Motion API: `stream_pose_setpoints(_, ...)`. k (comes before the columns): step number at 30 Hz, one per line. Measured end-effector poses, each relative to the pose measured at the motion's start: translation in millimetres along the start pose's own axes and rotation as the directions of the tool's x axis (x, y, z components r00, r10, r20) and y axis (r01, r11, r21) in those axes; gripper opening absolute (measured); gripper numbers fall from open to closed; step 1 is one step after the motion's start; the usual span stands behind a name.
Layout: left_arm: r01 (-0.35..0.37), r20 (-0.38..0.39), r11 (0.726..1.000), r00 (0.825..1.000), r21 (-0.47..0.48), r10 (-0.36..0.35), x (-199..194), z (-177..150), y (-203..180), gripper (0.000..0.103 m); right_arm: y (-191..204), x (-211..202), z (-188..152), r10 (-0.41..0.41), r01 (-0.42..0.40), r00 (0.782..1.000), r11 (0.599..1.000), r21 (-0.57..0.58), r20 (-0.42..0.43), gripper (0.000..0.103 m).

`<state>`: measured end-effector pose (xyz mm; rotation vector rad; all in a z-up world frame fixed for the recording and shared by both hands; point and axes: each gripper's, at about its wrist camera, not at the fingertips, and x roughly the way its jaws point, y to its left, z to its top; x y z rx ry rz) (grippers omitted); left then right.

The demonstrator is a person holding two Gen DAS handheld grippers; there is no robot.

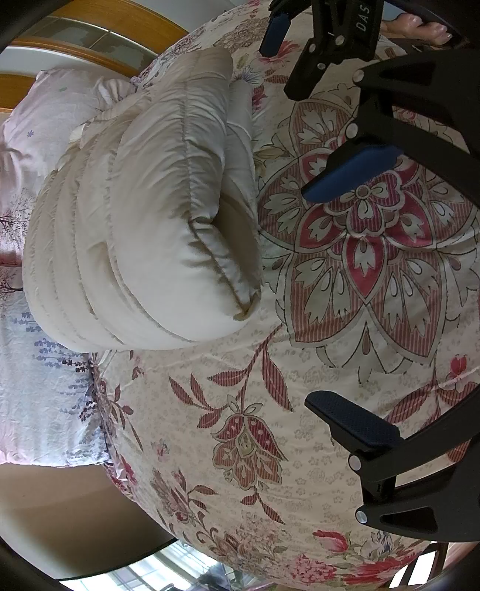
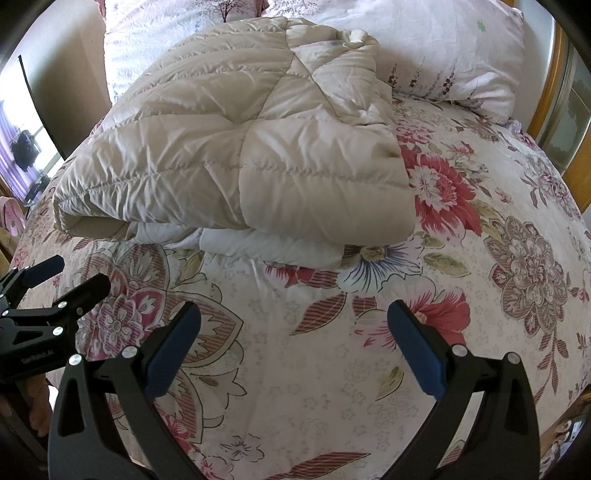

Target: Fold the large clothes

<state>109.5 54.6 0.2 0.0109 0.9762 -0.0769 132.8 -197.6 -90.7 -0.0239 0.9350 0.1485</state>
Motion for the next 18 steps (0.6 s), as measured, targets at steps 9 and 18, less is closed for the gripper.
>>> stream_pose_setpoints(9, 0.005, -0.001, 1.000, 1.000, 0.005, -0.005, 0.5, -1.1, -0.8, 0.102, -0.1, 2.9, -0.3, 0.004, -0.004, 1.000, 1.000, 0.010, -0.008, 0.101)
stream_pose_setpoints(18, 0.005, -0.005, 1.000, 1.000, 0.005, -0.005, 1.1, 0.5, 1.0, 0.102, -1.8, 3.4, 0.2, 0.004, -0.004, 1.000, 1.000, 0.009, -0.008, 0.101)
